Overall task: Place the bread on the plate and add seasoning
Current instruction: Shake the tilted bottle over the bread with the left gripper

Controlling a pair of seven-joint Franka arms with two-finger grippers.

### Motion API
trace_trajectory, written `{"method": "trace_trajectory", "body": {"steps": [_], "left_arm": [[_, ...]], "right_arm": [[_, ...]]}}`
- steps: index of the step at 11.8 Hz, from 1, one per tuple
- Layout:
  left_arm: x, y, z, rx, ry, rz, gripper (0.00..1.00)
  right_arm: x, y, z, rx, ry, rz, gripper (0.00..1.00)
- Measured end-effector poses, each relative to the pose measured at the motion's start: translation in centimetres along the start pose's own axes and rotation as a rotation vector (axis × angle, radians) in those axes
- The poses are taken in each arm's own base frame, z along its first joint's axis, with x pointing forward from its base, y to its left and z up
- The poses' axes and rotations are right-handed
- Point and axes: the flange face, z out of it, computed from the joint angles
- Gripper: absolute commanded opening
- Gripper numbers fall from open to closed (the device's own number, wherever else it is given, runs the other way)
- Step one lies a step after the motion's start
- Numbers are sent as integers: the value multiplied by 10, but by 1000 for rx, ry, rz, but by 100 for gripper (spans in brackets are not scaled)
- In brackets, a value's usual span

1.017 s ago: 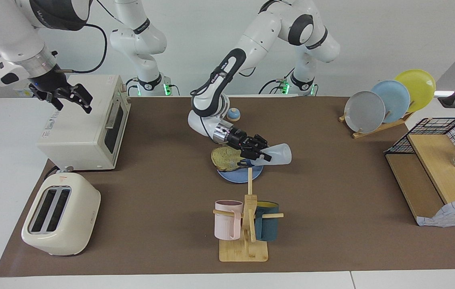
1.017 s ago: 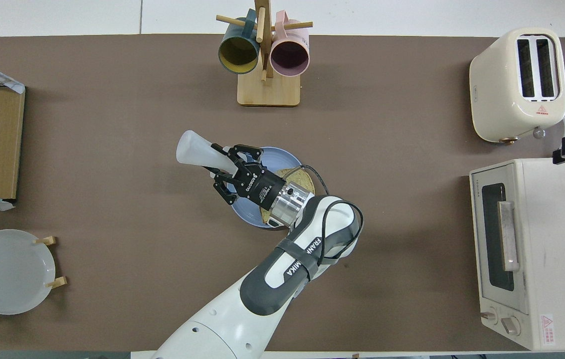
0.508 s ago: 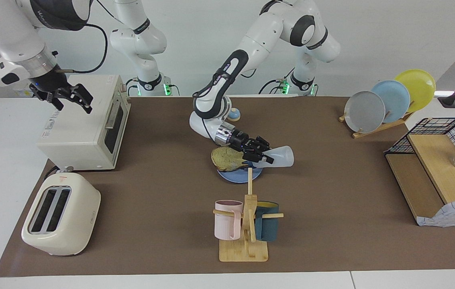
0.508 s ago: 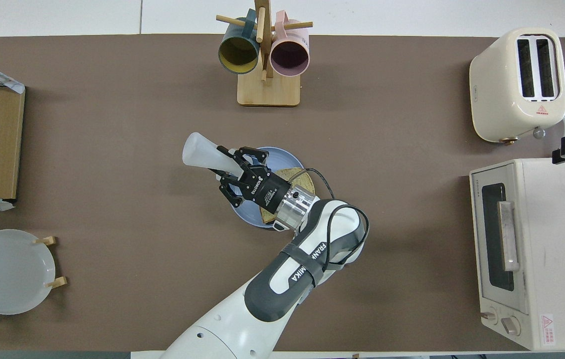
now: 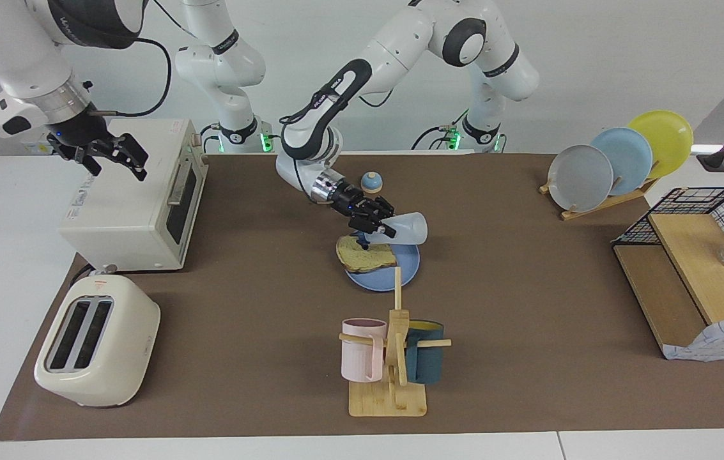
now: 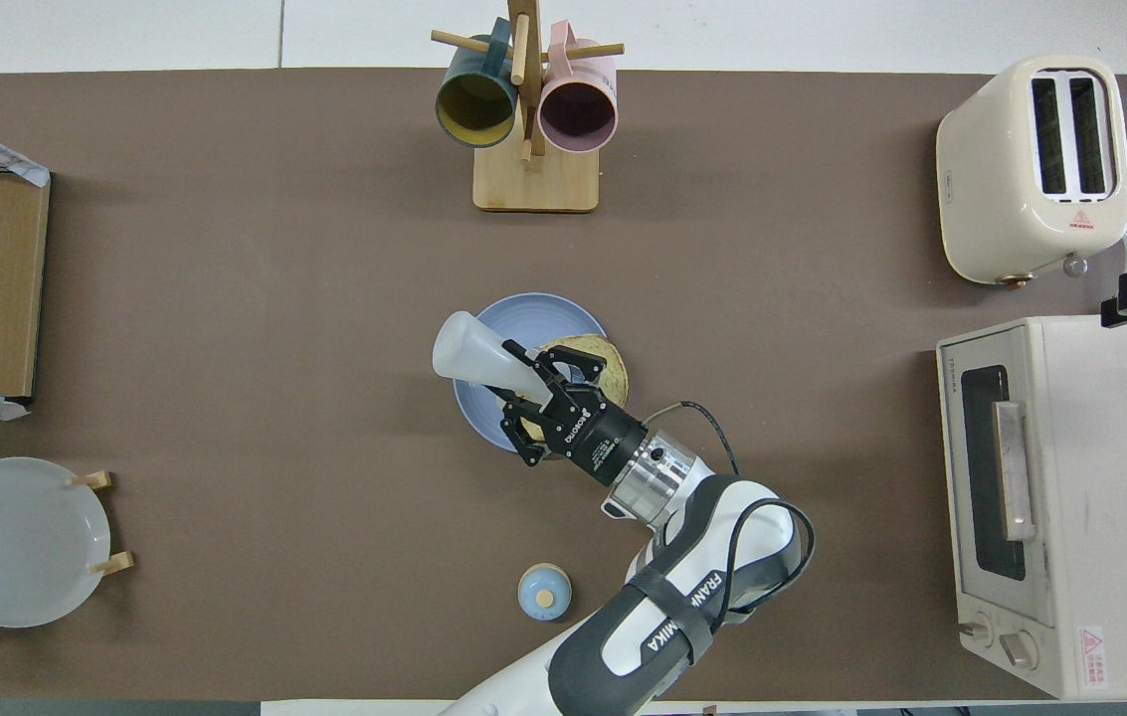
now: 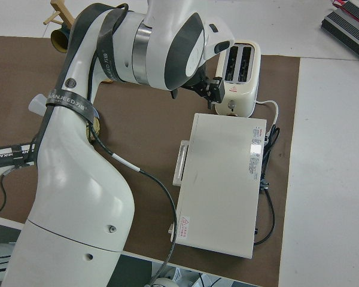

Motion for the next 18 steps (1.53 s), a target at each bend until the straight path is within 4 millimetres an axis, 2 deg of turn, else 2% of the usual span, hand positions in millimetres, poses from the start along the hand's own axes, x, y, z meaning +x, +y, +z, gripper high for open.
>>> {"method": "trace_trajectory", "body": {"steps": [2, 3, 6, 7, 8, 11, 12, 14, 15, 16, 17, 18], "left_arm": [[0, -4, 17, -20, -8, -4, 0], [2, -8, 32, -33, -5, -6, 0], [6, -21, 100, -79, -30, -16, 0], [7, -23, 116, -89, -35, -17, 0], [7, -23, 123, -93, -37, -18, 0], [9, -22, 106, -73, -22, -15, 0], [9, -20, 93, -64, -11, -12, 0], [8, -12, 51, -64, 21, -8, 0], [-1, -11, 31, -76, 43, -24, 0], [-21, -17, 19, -111, 78, -56, 0], [-52, -28, 16, -160, 122, -101, 0], [-87, -40, 21, -212, 162, -152, 0]], "right_arm": [[0, 0, 0, 0, 0, 0, 100], [0, 0, 0, 0, 0, 0, 100], [0, 0, 0, 0, -1, 0, 100], [0, 0, 0, 0, -1, 0, 100], [0, 0, 0, 0, -1, -1, 100], [0, -2, 0, 0, -1, -4, 100], [0, -2, 0, 0, -1, -4, 100], [0, -3, 0, 0, 0, -5, 100], [0, -3, 0, 0, 0, -6, 100], [0, -4, 0, -1, 0, -7, 100], [0, -4, 0, 0, 1, -7, 100], [0, -3, 0, 0, 1, -5, 100]]}}
